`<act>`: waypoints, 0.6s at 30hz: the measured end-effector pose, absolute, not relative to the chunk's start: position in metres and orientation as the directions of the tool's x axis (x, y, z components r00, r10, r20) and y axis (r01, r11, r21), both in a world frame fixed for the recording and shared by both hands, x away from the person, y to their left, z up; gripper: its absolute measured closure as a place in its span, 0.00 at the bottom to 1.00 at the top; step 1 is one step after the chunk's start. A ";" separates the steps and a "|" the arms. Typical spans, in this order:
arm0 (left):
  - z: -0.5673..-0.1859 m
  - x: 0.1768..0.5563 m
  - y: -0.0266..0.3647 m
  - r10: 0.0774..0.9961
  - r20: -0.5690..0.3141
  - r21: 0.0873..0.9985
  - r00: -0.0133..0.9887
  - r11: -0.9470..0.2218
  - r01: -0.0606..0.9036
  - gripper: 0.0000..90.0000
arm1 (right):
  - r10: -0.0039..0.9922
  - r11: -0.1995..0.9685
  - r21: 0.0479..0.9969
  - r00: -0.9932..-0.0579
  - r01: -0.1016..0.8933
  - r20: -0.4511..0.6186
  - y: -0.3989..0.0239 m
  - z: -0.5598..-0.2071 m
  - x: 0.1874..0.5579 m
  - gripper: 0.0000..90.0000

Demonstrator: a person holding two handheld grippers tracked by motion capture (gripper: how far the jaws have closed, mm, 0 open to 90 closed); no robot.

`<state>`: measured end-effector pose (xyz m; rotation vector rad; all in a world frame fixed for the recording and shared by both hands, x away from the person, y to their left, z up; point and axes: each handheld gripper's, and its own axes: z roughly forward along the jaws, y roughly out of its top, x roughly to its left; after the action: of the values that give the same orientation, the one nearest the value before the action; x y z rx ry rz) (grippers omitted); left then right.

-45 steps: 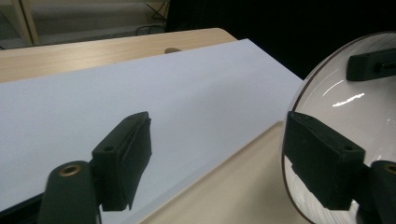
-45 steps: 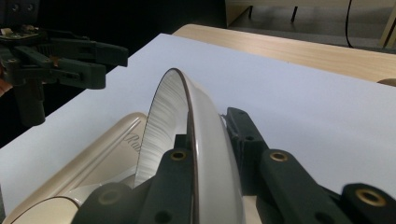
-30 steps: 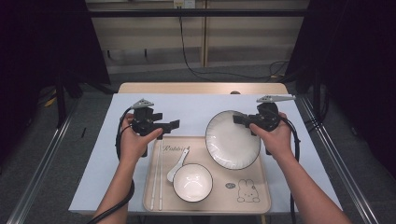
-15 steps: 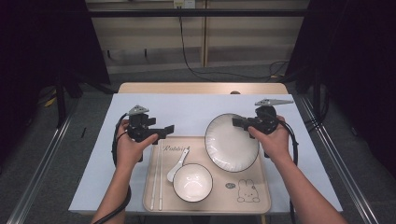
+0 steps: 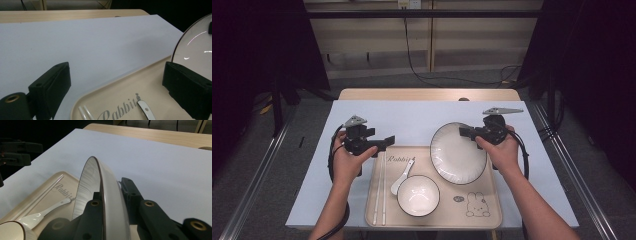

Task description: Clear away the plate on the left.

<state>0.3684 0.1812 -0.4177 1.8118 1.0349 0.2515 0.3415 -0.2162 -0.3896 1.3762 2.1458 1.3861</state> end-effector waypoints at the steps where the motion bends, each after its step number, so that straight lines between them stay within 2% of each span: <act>1: -0.418 0.368 0.182 0.742 -0.270 0.830 0.613 -0.143 0.539 0.09 | 0.804 0.103 0.809 -0.527 0.578 0.274 -0.216 -0.390 0.342 0.90; 18: -0.419 0.366 0.187 0.751 -0.272 0.834 0.601 -0.127 0.537 0.09 | 0.789 0.121 0.804 -0.548 0.582 0.279 -0.210 -0.404 0.335 0.90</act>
<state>0.3659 0.1872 -0.4189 1.7977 1.0487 0.2603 0.3354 -0.2104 -0.4037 1.3612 2.1782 1.3969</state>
